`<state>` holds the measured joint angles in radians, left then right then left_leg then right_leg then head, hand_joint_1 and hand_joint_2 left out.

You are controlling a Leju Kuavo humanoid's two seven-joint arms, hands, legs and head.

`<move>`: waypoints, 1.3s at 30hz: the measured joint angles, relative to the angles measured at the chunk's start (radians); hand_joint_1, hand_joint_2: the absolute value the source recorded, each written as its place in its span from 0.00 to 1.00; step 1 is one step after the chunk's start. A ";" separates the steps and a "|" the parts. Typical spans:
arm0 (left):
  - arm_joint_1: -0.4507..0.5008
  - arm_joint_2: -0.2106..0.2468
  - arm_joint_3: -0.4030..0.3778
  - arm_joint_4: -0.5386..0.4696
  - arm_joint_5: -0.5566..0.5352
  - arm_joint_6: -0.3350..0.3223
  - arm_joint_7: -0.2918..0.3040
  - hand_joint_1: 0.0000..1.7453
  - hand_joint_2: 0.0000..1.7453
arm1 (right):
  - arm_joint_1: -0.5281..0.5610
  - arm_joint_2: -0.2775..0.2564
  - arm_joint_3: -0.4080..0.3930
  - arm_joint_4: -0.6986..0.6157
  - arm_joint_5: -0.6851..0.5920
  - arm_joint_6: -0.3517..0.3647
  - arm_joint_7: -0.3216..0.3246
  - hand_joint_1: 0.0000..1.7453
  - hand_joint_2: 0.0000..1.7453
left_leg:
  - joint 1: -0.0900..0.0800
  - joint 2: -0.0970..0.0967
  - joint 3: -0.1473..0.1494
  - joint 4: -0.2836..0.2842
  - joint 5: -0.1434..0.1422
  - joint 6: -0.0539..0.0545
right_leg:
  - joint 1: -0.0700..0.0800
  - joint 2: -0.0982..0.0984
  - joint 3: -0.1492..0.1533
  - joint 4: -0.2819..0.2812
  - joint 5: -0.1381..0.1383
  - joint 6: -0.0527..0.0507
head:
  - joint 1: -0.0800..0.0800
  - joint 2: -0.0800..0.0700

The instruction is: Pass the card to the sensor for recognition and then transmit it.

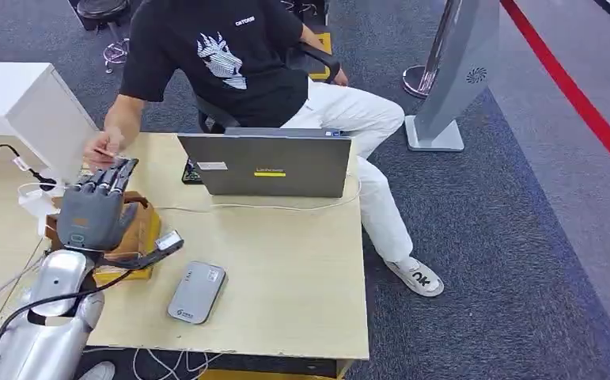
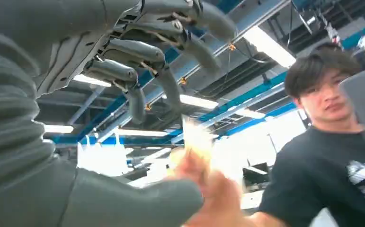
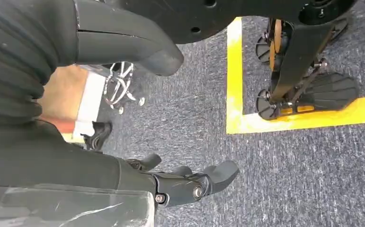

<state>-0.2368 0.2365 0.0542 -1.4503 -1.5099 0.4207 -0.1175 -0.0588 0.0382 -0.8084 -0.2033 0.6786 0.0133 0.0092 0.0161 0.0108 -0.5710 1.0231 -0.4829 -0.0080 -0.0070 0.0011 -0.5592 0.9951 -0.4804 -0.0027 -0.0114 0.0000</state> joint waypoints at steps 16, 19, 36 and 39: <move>0.281 0.013 -0.034 -0.098 0.272 -0.138 -0.155 0.00 1.00 | 0.001 0.008 -0.067 0.000 -0.001 -0.011 -0.003 0.00 1.00 | 0.001 0.001 -0.001 -0.001 -0.001 -0.001 | 0.000 0.001 -0.001 0.000 -0.001 0.000 | 0.000 0.000; 0.325 0.040 -0.034 -0.098 0.290 -0.145 -0.150 0.00 1.00 | 0.002 0.008 -0.073 0.000 0.002 -0.012 -0.004 0.00 1.00 | 0.001 0.002 -0.001 -0.001 -0.001 -0.001 | 0.000 0.001 -0.001 0.000 -0.001 0.000 | 0.000 0.000; 0.373 0.044 0.079 -0.098 0.338 -0.099 -0.197 0.00 1.00 | 0.001 0.008 -0.103 0.000 0.017 -0.012 -0.004 0.00 1.00 | 0.001 -0.001 -0.002 -0.001 -0.001 -0.001 | 0.000 -0.001 -0.001 0.000 -0.001 0.000 | 0.000 0.000; 0.373 0.043 0.080 -0.098 0.338 -0.098 -0.197 0.00 1.00 | 0.001 0.008 -0.105 0.000 0.018 -0.012 -0.004 0.00 1.00 | 0.001 -0.001 -0.002 -0.001 -0.001 -0.001 | 0.000 -0.001 -0.001 0.000 -0.001 0.000 | 0.000 0.000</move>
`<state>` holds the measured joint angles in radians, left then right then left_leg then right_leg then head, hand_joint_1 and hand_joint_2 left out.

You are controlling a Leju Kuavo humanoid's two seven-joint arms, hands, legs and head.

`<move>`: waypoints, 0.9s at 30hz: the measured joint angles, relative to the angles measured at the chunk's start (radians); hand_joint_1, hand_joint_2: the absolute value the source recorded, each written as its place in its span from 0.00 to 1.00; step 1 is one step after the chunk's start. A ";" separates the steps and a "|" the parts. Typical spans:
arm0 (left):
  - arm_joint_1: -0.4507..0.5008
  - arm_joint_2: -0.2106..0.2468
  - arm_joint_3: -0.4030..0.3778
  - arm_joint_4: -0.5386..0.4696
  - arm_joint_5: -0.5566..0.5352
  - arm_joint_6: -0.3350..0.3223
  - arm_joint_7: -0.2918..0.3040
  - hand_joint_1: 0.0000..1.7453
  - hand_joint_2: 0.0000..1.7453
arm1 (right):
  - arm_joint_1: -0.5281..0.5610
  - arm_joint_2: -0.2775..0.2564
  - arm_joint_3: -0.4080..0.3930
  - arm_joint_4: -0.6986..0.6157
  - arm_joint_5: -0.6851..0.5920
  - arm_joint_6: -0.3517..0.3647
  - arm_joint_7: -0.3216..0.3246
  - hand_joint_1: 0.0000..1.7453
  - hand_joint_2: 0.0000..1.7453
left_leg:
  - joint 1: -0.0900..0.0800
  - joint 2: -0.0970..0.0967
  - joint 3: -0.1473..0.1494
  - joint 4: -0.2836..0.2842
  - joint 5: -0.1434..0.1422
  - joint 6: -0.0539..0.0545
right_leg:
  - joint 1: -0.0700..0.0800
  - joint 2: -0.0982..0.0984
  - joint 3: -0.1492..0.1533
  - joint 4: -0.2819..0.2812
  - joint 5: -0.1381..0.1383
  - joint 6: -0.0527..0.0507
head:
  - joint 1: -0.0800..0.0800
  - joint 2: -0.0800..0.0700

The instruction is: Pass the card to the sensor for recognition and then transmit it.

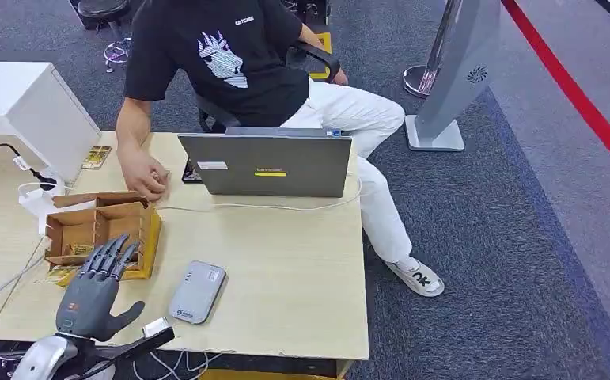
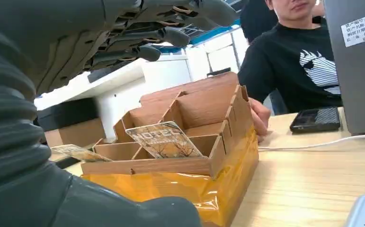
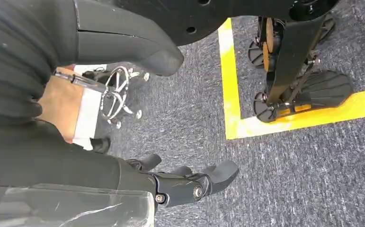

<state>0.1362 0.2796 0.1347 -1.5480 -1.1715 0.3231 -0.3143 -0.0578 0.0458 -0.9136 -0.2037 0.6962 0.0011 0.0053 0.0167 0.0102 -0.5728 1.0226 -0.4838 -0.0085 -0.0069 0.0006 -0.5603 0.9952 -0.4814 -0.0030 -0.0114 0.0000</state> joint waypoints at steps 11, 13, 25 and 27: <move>-0.095 -0.023 0.131 0.109 -0.027 0.059 -0.028 0.00 1.00 | -0.001 0.000 -0.007 0.000 0.046 0.002 0.002 0.00 1.00 | 0.000 0.000 0.000 0.000 0.001 0.000 | 0.000 0.000 0.000 0.000 0.000 0.000 | 0.000 0.000; -0.118 -0.023 0.144 0.142 -0.044 0.062 -0.026 0.00 1.00 | -0.002 0.000 -0.007 0.000 0.053 0.004 0.002 0.00 1.00 | 0.000 0.000 0.000 0.000 0.001 0.000 | 0.000 0.000 0.000 0.000 0.000 0.000 | 0.000 0.000; -0.232 -0.053 0.144 0.292 -0.129 0.078 0.005 0.00 1.00 | -0.009 0.001 -0.007 0.000 0.089 0.019 0.001 0.00 1.00 | 0.000 -0.001 0.000 0.000 0.001 0.000 | 0.000 0.000 0.000 0.000 0.000 0.000 | 0.000 0.000; -0.241 -0.060 0.140 0.305 -0.135 0.078 0.008 0.00 1.00 | -0.010 0.002 -0.007 0.000 0.091 0.019 0.001 0.00 1.00 | 0.000 -0.001 0.000 0.000 0.001 0.000 | 0.000 0.000 0.000 0.000 0.000 0.000 | 0.000 0.000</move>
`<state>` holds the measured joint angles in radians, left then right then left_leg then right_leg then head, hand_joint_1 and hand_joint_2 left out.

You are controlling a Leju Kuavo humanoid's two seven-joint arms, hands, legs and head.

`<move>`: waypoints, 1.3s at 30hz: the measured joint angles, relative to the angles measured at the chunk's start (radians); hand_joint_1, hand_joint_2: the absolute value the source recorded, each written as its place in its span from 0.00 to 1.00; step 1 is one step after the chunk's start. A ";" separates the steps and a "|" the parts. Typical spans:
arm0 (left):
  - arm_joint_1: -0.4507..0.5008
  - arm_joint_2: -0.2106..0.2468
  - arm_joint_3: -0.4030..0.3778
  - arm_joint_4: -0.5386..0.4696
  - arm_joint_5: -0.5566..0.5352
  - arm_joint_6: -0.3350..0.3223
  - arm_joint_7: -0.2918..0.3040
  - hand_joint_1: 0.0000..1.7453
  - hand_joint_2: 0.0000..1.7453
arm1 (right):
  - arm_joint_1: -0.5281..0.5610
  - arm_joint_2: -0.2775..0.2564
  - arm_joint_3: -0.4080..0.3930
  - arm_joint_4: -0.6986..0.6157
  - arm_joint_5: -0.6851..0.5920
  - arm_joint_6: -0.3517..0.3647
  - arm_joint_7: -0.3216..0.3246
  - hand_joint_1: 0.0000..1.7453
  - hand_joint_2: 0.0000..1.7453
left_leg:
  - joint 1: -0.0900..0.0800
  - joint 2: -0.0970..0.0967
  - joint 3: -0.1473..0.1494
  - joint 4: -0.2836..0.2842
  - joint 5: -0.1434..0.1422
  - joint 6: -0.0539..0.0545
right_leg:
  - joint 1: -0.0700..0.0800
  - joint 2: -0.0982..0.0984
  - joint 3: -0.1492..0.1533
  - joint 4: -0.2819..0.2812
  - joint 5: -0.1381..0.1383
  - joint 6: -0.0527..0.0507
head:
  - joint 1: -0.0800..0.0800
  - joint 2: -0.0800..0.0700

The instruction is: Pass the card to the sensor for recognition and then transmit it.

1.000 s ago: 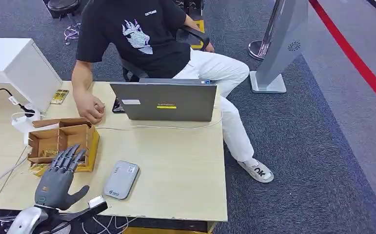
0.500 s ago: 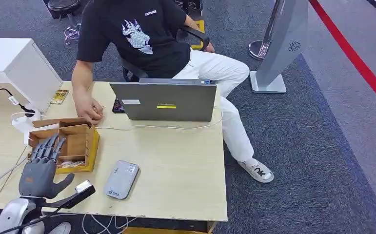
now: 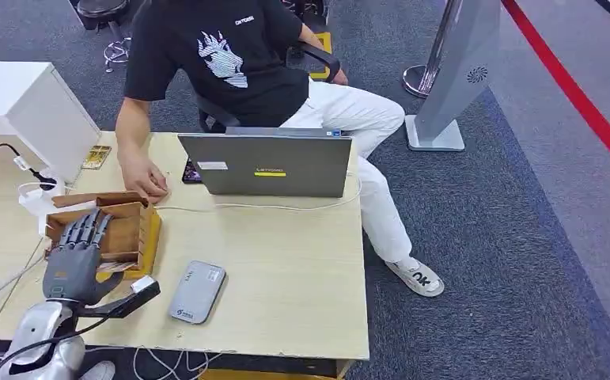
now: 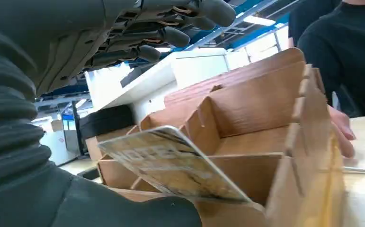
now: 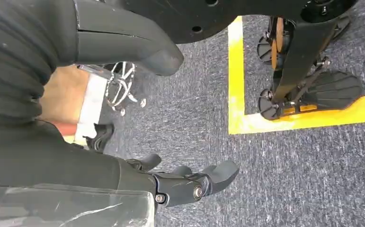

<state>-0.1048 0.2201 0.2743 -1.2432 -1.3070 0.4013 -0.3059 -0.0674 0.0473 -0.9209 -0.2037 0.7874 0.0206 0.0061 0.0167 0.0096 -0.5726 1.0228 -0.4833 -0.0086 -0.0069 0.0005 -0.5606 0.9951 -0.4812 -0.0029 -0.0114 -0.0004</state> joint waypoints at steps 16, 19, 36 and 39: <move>-0.003 -0.011 -0.013 0.029 0.020 0.005 0.000 1.00 1.00 | -0.001 0.004 -0.003 0.000 0.019 0.000 -0.004 0.00 1.00 | 0.000 0.000 0.000 0.000 0.000 0.000 | 0.000 0.000 0.000 0.000 0.000 0.000 | 0.000 0.000; -0.002 -0.011 -0.013 0.029 0.031 0.005 -0.005 1.00 1.00 | 0.000 0.004 -0.005 0.000 0.021 0.000 -0.004 0.00 1.00 | 0.000 0.000 0.000 0.000 0.000 0.000 | 0.000 0.000 0.000 0.000 0.000 0.000 | 0.000 0.000; -0.034 0.007 -0.021 -0.068 0.021 -0.007 0.024 1.00 1.00 | -0.001 0.004 -0.024 0.000 0.050 0.005 -0.004 0.00 1.00 | 0.000 0.000 0.000 0.000 0.000 0.000 | 0.000 0.000 0.000 0.000 0.000 0.000 | 0.000 0.000; -0.049 0.007 -0.021 -0.085 0.019 -0.008 0.026 1.00 1.00 | -0.001 0.004 -0.026 0.000 0.052 0.008 -0.004 0.00 1.00 | 0.000 0.000 0.000 0.000 0.001 -0.001 | 0.000 0.000 0.000 0.000 0.000 0.000 | 0.000 0.000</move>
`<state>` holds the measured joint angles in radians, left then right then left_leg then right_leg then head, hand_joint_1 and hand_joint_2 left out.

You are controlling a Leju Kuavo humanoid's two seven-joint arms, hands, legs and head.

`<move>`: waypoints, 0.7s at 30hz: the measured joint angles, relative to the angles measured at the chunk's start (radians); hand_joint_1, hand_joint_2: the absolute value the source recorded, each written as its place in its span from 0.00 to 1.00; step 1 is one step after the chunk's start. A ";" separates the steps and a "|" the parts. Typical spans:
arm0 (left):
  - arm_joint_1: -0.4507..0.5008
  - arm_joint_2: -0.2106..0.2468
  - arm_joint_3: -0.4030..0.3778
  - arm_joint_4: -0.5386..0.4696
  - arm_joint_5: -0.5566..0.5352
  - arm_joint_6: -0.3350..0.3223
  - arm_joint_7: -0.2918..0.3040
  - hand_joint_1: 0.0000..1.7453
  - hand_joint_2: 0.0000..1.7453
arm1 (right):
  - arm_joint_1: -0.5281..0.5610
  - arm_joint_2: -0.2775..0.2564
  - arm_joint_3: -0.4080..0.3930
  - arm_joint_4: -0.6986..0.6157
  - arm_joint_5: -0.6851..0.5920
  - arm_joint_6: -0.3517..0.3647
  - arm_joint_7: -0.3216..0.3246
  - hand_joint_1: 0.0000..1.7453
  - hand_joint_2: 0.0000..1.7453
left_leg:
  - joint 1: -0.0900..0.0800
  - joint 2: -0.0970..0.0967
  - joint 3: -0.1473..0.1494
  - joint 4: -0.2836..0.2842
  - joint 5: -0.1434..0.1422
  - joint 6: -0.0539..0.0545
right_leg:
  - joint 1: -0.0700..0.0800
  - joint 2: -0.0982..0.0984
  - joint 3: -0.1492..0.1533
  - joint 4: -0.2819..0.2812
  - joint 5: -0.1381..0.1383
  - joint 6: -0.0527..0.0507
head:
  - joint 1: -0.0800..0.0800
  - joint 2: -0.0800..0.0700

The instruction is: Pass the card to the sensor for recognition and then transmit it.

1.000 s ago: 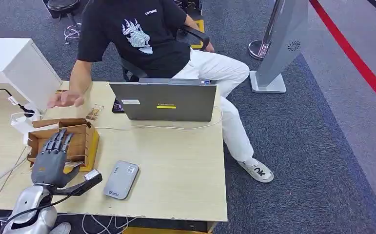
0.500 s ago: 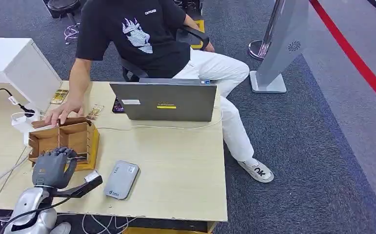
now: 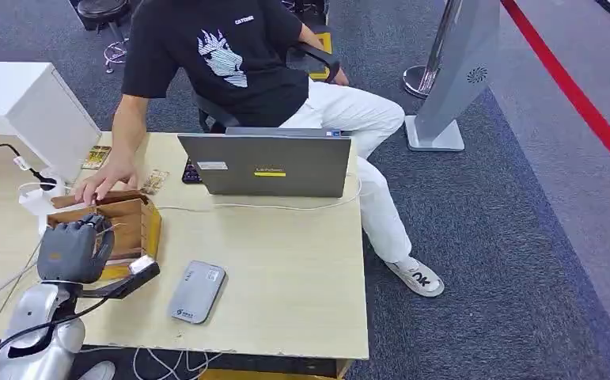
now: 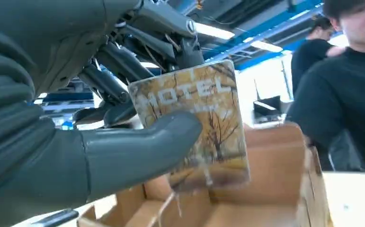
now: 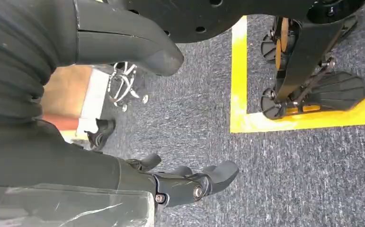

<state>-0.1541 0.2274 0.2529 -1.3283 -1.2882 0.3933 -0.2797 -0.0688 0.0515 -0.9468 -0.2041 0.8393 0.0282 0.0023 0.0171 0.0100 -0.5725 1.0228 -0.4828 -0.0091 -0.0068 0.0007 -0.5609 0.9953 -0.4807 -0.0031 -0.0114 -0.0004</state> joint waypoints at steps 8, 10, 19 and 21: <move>-0.117 0.025 -0.018 -0.106 -0.025 -0.101 0.064 1.00 1.00 | -0.002 0.000 -0.003 -0.001 0.026 0.009 0.000 0.00 1.00 | 0.000 -0.001 -0.001 0.000 0.000 0.000 | 0.000 0.000 0.000 0.000 0.000 0.000 | 0.000 0.000; -0.142 0.029 -0.027 -0.124 -0.029 -0.111 0.070 1.00 1.00 | -0.002 0.000 -0.003 -0.001 0.027 0.009 0.000 0.00 1.00 | 0.000 0.000 0.000 0.000 0.000 0.000 | 0.000 0.000 0.000 0.000 0.000 0.000 | 0.000 0.000; -0.158 0.031 -0.048 -0.152 -0.039 -0.109 0.080 0.94 1.00 | -0.002 0.000 -0.003 -0.001 0.034 0.009 0.000 0.00 1.00 | 0.000 0.001 0.000 0.000 0.000 0.000 | 0.000 0.001 -0.001 0.000 0.000 0.000 | 0.000 0.000; -0.158 0.030 -0.048 -0.152 -0.030 -0.102 0.080 0.00 1.00 | -0.002 0.000 -0.003 -0.001 0.034 0.009 0.001 0.00 1.00 | 0.000 0.001 0.000 0.000 0.000 0.000 | 0.000 0.001 -0.001 0.000 0.000 0.000 | 0.000 0.000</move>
<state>-0.3119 0.2575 0.2049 -1.4805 -1.3180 0.2911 -0.1999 -0.0710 0.0515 -0.9502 -0.2052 0.8736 0.0374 0.0031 0.0173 0.0106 -0.5729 1.0230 -0.4825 -0.0095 -0.0067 0.0012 -0.5615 0.9954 -0.4805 -0.0030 -0.0114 0.0000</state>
